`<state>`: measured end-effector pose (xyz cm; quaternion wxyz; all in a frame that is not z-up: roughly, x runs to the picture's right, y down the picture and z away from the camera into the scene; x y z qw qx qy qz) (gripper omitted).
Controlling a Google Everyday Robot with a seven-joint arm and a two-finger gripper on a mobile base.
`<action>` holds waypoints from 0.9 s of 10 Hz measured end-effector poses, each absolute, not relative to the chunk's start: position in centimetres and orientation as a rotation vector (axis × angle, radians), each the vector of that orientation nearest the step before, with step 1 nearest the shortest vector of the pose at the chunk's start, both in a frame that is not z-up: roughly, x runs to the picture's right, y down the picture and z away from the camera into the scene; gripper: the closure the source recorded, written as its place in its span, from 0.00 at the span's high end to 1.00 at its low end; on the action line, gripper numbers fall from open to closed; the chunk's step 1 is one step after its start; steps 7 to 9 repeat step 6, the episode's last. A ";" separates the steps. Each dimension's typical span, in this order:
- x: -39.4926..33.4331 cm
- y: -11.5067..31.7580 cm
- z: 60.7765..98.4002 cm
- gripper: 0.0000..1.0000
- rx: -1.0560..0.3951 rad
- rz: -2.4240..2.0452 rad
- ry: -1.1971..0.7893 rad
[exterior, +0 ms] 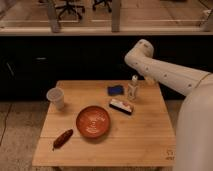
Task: Stand the bottle upright
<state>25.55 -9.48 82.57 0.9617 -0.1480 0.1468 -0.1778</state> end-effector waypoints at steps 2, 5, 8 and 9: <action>26.3 -9.5 83.5 0.80 -0.340 -0.297 0.207; 27.6 -9.1 85.5 0.80 -0.398 -0.209 0.072; 27.7 -8.8 86.0 0.80 -0.407 -0.193 0.044; 27.7 -8.8 86.0 0.80 -0.407 -0.193 0.044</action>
